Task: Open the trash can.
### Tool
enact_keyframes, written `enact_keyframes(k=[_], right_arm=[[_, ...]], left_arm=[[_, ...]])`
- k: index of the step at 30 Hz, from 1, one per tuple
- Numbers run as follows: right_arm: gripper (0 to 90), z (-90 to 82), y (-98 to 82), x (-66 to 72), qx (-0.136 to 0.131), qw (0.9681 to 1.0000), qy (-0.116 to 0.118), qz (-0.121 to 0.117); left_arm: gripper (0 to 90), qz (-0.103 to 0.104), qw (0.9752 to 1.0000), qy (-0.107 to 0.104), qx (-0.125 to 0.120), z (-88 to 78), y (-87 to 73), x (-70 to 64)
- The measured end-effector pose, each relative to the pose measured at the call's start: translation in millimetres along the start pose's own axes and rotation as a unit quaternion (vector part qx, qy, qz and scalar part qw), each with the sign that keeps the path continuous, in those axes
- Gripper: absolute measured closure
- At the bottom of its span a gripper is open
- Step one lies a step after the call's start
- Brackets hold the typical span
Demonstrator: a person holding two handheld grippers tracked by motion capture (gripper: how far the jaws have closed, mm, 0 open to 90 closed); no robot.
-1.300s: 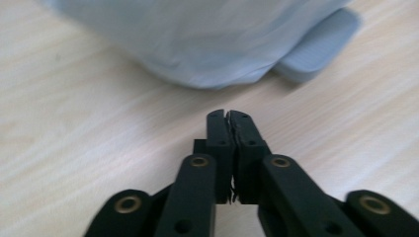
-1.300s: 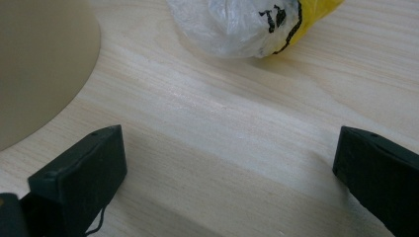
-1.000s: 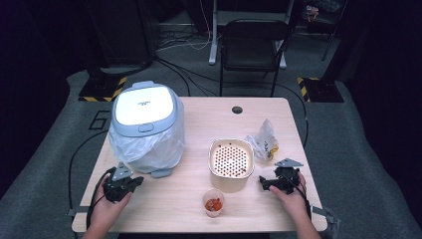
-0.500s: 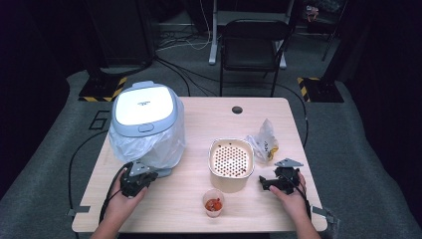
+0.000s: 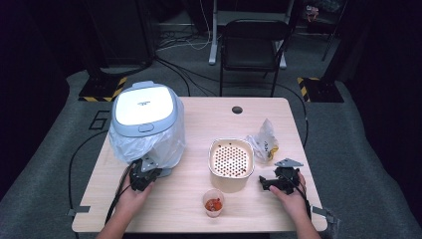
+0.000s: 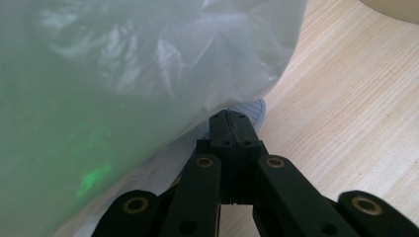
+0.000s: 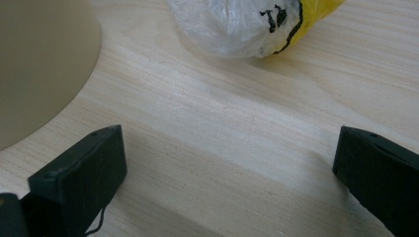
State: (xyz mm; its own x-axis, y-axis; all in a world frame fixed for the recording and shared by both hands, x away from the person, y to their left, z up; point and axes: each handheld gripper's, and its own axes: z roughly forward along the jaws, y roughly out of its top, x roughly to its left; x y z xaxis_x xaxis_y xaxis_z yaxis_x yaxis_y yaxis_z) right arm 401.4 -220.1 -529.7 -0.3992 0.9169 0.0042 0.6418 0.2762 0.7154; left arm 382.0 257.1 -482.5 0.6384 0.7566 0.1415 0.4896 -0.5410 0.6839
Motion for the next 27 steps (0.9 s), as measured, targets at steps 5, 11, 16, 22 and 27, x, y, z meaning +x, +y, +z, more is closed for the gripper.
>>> enact_keyframes(k=[5,11,16,22,27], right_arm=[[0.0,0.0,0.0,0.0,0.0,1.0,0.0,0.0],[0.0,0.0,0.0,0.0,0.0,1.0,0.0,0.0],[0.0,0.0,0.0,0.0,0.0,1.0,0.0,0.0],[0.0,0.0,0.0,0.0,0.0,1.0,0.0,0.0],[0.0,0.0,0.0,0.0,0.0,1.0,0.0,0.0]], left_arm=[[90.0,-0.002,1.0,-0.006,-0.002,3.3,3.4,-3.5],[90.0,-0.007,0.9999,0.015,0.001,10.2,1.6,-5.7],[90.0,-0.005,0.9999,0.014,-0.004,10.9,0.1,-1.3],[90.0,-0.037,0.9992,-0.004,-0.01,12.6,-3.3,1.3],[90.0,-0.02,0.9998,0.008,-0.004,14.3,-3.5,-0.1]])
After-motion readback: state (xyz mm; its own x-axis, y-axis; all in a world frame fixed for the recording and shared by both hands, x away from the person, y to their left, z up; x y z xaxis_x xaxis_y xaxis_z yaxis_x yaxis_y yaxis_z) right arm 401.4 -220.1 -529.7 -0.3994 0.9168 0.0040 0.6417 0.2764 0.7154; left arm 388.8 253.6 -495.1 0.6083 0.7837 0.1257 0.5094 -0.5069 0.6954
